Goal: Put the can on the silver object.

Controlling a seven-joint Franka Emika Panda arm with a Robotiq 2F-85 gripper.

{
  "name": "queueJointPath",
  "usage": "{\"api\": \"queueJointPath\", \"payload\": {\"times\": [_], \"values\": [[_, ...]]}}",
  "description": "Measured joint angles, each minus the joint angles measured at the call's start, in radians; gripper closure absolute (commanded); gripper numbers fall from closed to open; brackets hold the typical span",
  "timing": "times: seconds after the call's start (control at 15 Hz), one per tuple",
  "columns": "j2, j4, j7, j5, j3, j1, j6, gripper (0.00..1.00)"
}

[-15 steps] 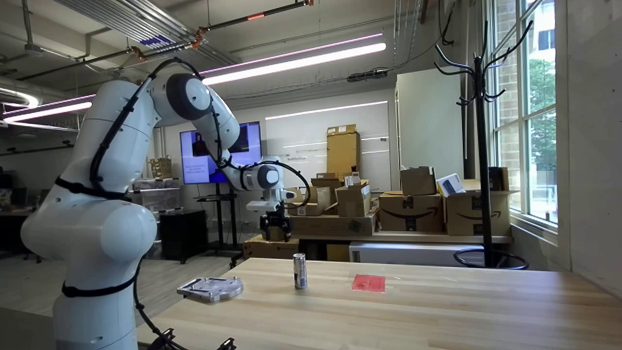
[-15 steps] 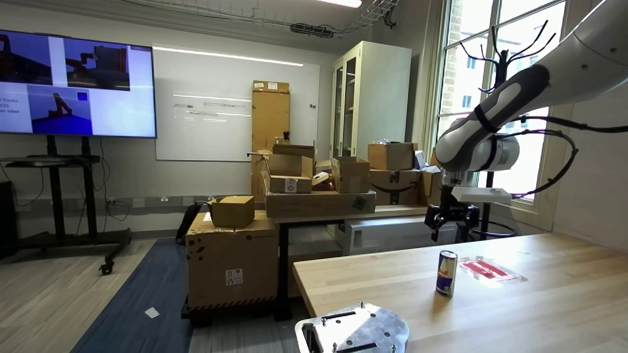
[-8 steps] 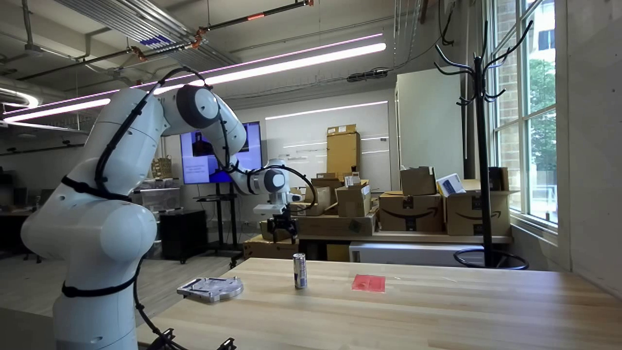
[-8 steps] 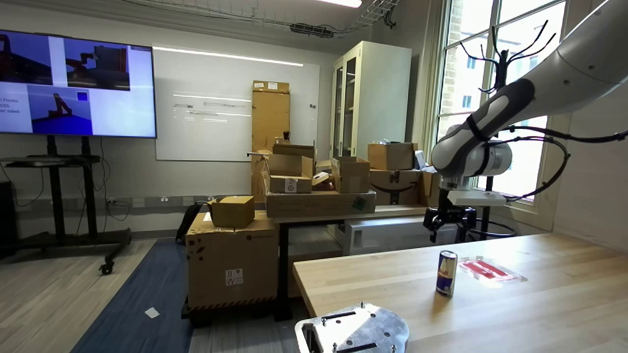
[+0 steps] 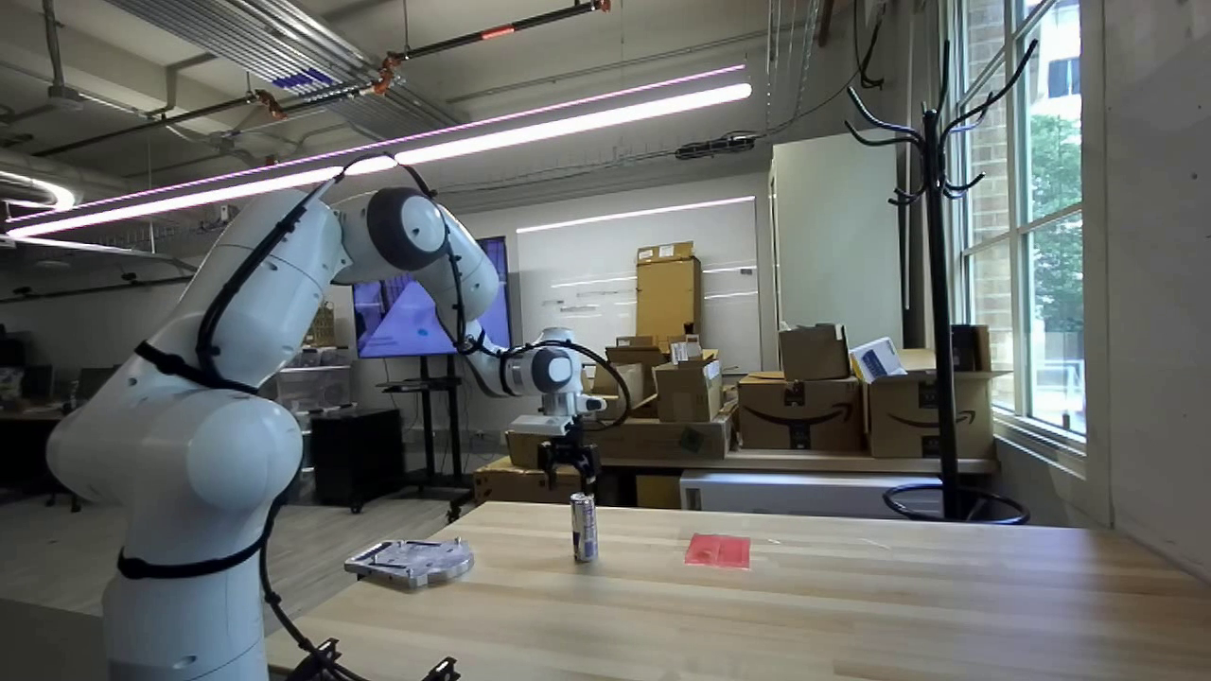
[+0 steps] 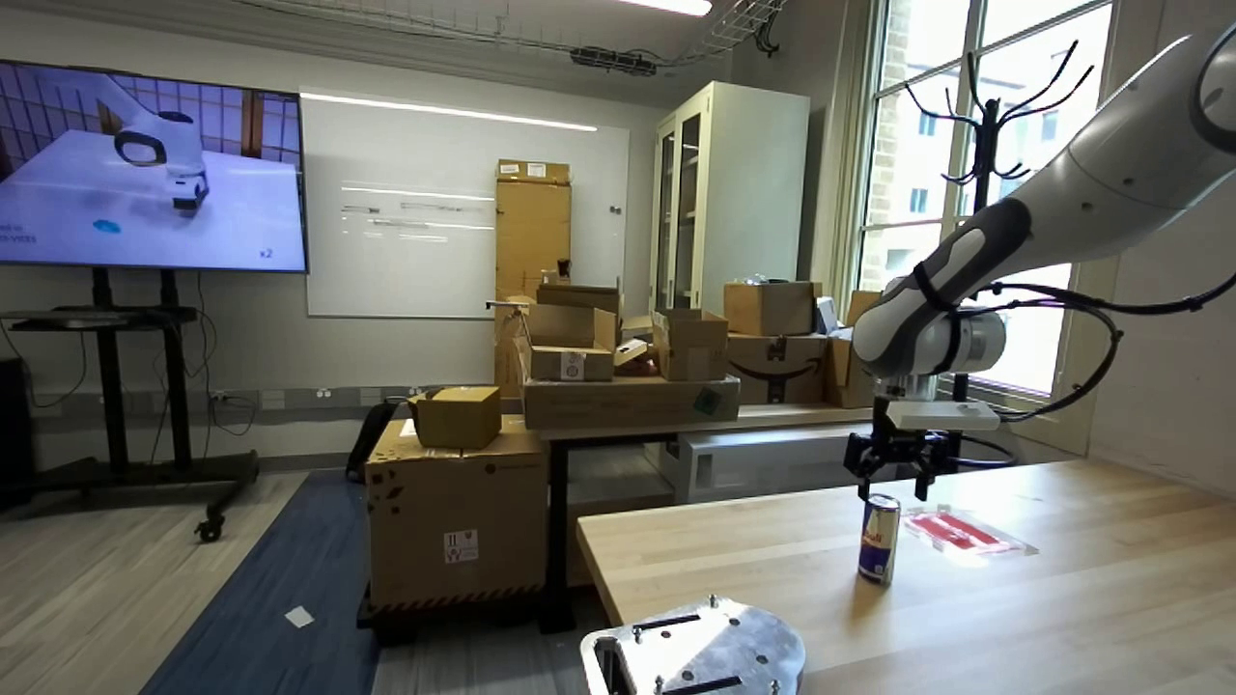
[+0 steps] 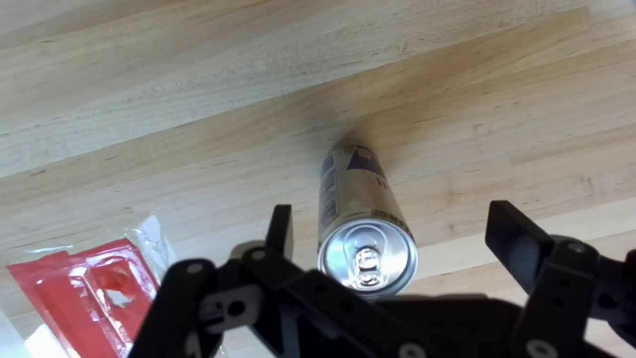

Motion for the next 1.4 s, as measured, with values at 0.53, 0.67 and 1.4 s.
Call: {"api": "queueJointPath", "payload": {"times": [0.53, 0.67, 1.4], "values": [[0.062, 0.063, 0.001, 0.002, 0.004, -0.007, 0.000, 0.00], [0.083, 0.086, 0.002, 0.002, 0.006, -0.007, 0.000, 0.00], [0.163, 0.168, 0.010, 0.003, 0.005, -0.009, -0.006, 0.28]]}}
